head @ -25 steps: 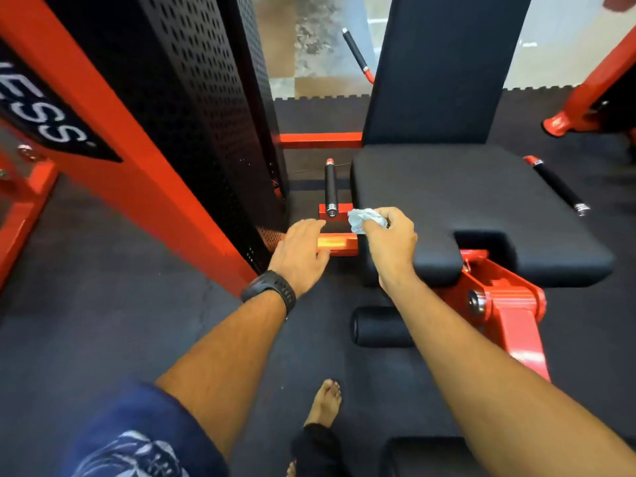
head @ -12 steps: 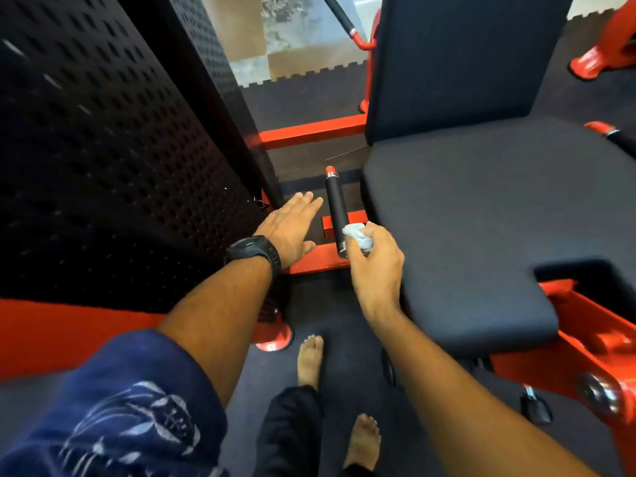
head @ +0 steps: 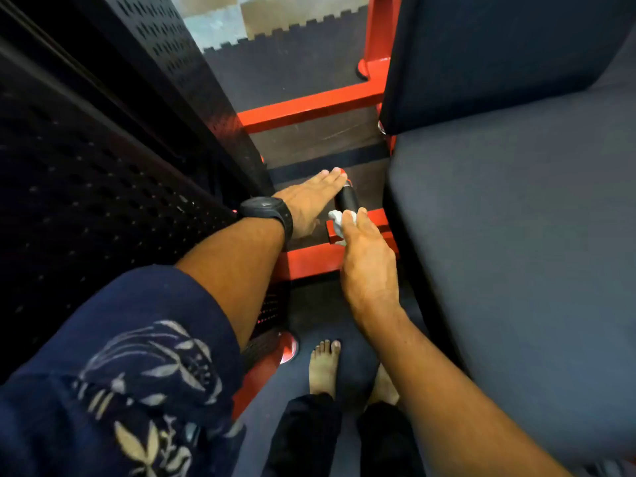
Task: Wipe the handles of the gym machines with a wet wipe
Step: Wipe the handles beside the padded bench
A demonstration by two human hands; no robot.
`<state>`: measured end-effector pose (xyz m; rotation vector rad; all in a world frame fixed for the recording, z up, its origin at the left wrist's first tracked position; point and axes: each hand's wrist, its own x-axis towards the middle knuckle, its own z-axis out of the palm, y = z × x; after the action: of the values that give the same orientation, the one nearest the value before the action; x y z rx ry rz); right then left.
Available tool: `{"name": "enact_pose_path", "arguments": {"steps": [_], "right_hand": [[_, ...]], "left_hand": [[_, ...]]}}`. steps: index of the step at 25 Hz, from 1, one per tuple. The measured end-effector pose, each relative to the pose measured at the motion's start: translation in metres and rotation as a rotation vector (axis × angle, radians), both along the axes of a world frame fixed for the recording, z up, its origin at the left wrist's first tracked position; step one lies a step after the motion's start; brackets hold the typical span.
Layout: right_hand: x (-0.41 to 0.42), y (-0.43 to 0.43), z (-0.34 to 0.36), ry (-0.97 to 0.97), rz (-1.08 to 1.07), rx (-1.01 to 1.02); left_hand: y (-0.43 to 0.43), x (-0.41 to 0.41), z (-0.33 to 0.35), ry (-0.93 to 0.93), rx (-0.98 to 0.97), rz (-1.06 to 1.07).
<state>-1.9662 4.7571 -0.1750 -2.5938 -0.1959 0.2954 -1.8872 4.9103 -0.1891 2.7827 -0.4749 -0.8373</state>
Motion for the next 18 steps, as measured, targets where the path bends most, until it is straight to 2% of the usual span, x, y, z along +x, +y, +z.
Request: {"name": "enact_pose_path", "arguments": {"steps": [6, 8, 10, 14, 18], "right_hand": [[0.043, -0.005, 0.006, 0.142, -0.180, -0.089], [0.025, -0.003, 0.009, 0.202, -0.194, -0.064], [0.029, 0.006, 0.007, 0.177, -0.185, -0.003], [0.051, 0.012, -0.003, 0.144, -0.136, -0.026], [0.032, 0.013, -0.007, 0.106, 0.081, -0.094]], "left_hand": [[0.016, 0.012, -0.016, 0.013, -0.039, -0.091], [0.020, 0.017, -0.018, 0.011, 0.003, -0.165], [0.024, 0.020, -0.019, 0.003, 0.056, -0.211], [0.026, 0.022, -0.021, 0.000, 0.118, -0.255], [0.030, 0.028, -0.018, -0.007, 0.144, -0.309]]}}
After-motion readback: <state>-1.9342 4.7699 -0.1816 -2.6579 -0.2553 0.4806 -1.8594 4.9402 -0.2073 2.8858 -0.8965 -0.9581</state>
